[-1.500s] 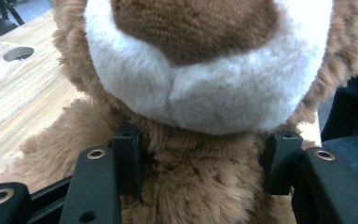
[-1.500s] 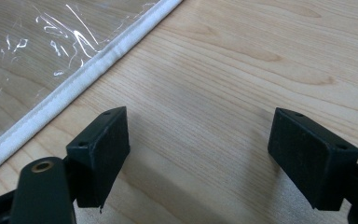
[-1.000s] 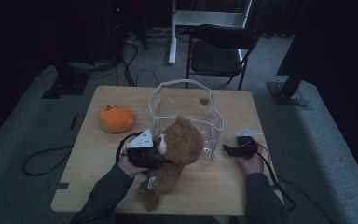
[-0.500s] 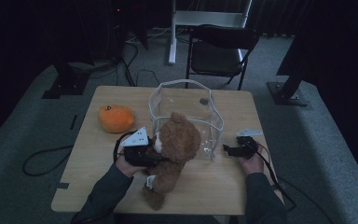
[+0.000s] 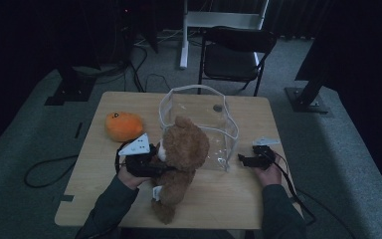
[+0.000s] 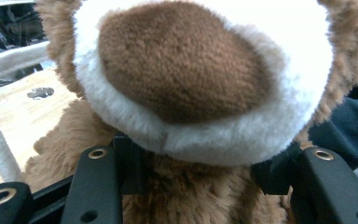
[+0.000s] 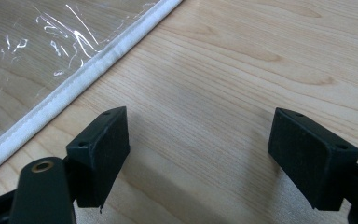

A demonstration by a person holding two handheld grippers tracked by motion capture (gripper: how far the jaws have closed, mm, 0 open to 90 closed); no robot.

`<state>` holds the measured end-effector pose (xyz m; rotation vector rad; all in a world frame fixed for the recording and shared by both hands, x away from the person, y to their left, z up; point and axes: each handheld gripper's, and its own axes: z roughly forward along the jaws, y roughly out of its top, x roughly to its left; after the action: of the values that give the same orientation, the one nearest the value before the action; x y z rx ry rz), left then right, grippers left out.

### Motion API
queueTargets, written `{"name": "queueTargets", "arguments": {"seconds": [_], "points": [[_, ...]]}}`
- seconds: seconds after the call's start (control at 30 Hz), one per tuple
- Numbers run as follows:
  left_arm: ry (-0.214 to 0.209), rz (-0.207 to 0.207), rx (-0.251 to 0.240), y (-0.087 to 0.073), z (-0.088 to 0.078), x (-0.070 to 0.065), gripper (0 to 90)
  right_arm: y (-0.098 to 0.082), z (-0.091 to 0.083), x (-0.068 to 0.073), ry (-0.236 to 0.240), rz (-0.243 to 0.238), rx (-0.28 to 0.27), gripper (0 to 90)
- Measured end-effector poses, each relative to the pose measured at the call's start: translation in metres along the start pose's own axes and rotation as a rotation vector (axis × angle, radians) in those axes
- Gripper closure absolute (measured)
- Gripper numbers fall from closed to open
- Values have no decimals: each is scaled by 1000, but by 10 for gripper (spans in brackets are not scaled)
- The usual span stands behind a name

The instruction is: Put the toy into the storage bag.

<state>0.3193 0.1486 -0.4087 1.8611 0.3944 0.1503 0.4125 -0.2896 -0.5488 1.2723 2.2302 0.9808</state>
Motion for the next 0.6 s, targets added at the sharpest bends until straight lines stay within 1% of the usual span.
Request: {"name": "queueTargets", "arguments": {"seconds": [0.27, 0.6], "points": [[10, 0, -11, 2, -7, 0, 466, 0, 0, 0, 0, 1, 0, 196], [21, -13, -43, 4, -18, 2, 466, 0, 0, 0, 1, 1, 0, 196]]}}
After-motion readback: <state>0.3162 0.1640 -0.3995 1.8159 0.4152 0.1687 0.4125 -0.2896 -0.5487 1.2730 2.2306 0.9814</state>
